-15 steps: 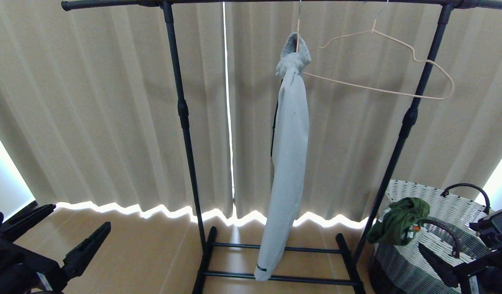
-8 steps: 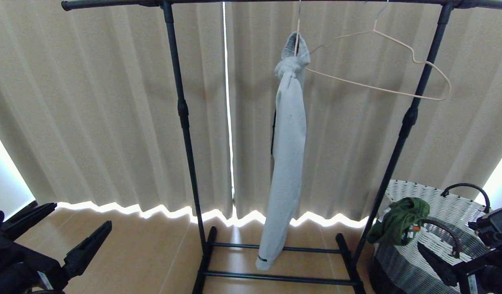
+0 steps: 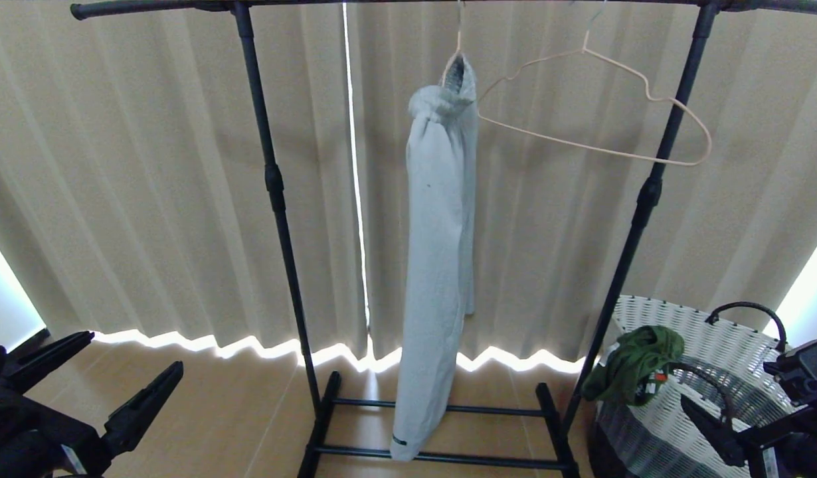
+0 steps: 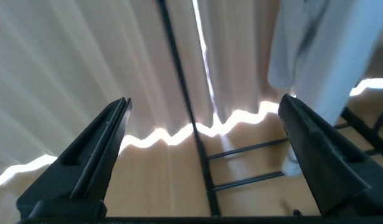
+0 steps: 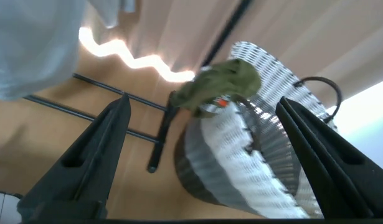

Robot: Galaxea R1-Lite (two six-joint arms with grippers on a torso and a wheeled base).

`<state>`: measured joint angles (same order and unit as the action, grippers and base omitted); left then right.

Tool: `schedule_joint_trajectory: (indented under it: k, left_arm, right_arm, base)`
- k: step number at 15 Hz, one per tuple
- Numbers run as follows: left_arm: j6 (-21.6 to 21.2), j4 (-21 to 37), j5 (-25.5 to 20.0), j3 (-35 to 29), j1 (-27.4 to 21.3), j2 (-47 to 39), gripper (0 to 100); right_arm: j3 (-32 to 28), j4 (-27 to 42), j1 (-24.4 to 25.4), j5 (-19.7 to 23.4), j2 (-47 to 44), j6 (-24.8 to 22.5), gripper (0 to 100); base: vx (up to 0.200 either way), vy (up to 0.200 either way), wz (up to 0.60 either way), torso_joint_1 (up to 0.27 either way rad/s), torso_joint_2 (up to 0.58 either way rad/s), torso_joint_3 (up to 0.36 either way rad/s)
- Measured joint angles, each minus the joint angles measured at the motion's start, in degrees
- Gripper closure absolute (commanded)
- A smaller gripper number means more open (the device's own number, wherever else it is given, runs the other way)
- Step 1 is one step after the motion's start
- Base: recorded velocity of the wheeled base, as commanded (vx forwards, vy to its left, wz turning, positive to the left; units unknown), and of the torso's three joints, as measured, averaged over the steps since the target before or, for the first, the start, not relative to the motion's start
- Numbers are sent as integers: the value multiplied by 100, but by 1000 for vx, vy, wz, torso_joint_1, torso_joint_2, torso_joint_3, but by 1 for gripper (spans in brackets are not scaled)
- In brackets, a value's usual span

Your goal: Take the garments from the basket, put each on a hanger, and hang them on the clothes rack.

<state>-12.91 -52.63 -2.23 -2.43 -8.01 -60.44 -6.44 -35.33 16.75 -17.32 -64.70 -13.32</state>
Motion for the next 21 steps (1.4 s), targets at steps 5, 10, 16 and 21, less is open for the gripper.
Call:
schedule_joint_trajectory:
  k: [5, 10, 16, 21]
  left_arm:
    - [-9, 5, 0, 15, 0, 2, 0]
    - [-11, 2, -1, 15, 0, 11, 0]
    - [-11, -6, 0, 6, 0, 24, 0]
    - [5, -6, -146, -10, -1, 60, 0]
  right_arm:
    - [0, 2, 2, 2, 0, 0, 0]
    - [2, 2, 2, 0, 0, -2, 0]
    - [-12, -4, 4, 15, 43, -2, 0]
    - [-6, 30, -55, 11, 105, -16, 0]
  base:
    - [0, -200, 0, 1, 1, 3]
    - [40, -120, 0, 3, 0, 2]
    - [0, 0, 0, 0, 0, 0]
    - [0, 0, 0, 0, 0, 0]
